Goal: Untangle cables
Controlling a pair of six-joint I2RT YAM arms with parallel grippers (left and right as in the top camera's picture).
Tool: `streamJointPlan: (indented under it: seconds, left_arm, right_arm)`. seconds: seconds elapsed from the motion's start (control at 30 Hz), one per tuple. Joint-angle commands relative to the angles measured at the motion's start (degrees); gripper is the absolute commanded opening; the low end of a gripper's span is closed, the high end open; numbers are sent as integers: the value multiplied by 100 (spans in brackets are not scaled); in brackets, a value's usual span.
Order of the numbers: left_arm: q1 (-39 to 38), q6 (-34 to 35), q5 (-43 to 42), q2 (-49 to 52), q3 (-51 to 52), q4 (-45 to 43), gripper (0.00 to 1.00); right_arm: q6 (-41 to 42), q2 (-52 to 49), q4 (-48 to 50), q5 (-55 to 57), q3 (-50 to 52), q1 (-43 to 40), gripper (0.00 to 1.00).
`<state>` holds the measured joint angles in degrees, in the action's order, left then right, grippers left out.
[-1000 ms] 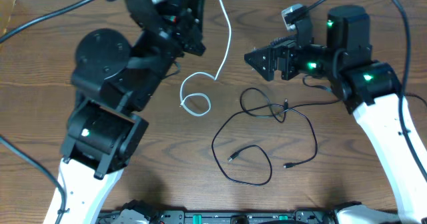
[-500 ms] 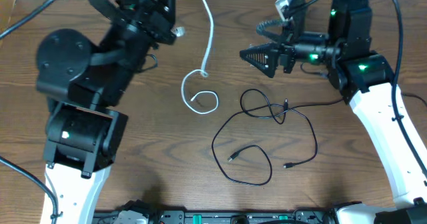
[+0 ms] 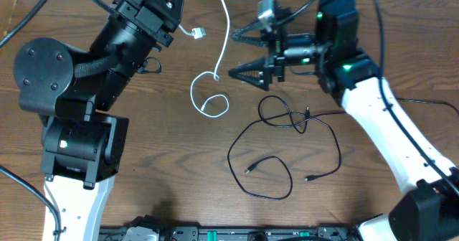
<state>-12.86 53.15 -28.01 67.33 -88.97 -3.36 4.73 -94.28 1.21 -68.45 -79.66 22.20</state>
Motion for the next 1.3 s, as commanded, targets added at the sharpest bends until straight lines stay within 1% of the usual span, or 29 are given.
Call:
streamJointPlan:
  seconds: [0.0, 0.17, 0.3, 0.33, 0.37, 0.4, 0.47, 0.5, 0.6, 0.67, 0.7, 0.77, 0.8, 0.87, 0.9, 0.93, 1.07, 1.23, 1.27]
  left_arm:
    - [22, 208, -157, -74, -33, -68, 7]
    - [20, 238, -157, -74, -33, -90, 7]
    - [20, 463, -157, -74, -33, -109, 7]
    - [20, 463, -157, -74, -33, -107, 7]
    - [20, 461, -157, -74, -33, -107, 7]
    - [20, 459, -157, -74, -31, -103, 7]
    - [22, 426, -155, -74, -31, 4, 8]
    - [22, 361, -157, -74, -31, 68, 8]
    - [22, 15, -153, -74, -31, 356, 8]
    - [22, -291, -125, -72, -31, 702, 8]
    - [22, -472, -103, -72, -31, 909, 12]
    - [22, -826, -52, -70, -31, 1342, 15]
    - [22, -977, 17, -68, -31, 1561, 14]
    - [22, -1102, 232, -50, -31, 1943, 15]
    - [22, -1126, 343, -37, -31, 2090, 17]
    - [22, -1174, 431, -22, -31, 2225, 22]
    - [22, -1526, 516, 81, -31, 2669, 40]
    - [22, -1759, 514, 236, -31, 3156, 45]
    - [22, -1757, 516, 273, -31, 3272, 49]
  right_arm:
    - [103, -138, 166, -129, 0, 245, 92]
    - [101, -240, 232, 52, 2, 435, 83]
    - [101, -240, 267, 367, 2, 570, 72]
    - [101, -240, 267, 472, 0, 605, 64]
    - [103, -240, 267, 588, 2, 640, 53]
    - [149, -240, 264, 686, 2, 658, 34]
    - [358, -240, 280, 876, 0, 658, 6]
    - [511, -238, 326, 990, 0, 627, 1]
    - [1276, -238, 560, 1399, 0, 490, 1]
    - [1705, -234, 824, 1510, -2, 319, 1]
    - [1941, -225, 968, 1580, -2, 208, 1]
    - [2450, -212, 1281, 1764, -9, -74, 1]
    - [2695, -208, 1443, 1849, -13, -236, 1]
    - [3209, -205, 1792, 1941, -20, -603, 1]
    - [3429, -205, 1908, 2004, -20, -776, 1]
    - [3604, -205, 1985, 2094, -20, -955, 1]
    - [3982, -205, 2133, 2656, -24, -1768, 1]
    - [4105, -205, 1827, 3093, -24, -2909, 1]
    - [4100, -205, 1681, 3134, -24, -3158, 1]
